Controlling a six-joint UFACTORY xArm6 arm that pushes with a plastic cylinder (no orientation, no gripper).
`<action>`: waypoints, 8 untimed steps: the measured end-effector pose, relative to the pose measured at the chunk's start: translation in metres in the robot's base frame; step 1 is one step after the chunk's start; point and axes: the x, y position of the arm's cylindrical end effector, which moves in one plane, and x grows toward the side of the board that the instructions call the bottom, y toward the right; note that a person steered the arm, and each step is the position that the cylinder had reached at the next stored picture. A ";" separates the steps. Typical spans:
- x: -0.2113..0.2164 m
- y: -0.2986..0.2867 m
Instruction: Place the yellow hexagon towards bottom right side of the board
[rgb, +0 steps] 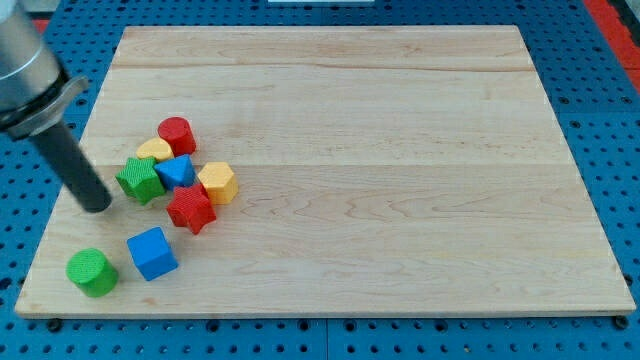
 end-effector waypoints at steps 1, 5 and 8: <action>-0.022 0.042; 0.000 0.154; -0.031 0.203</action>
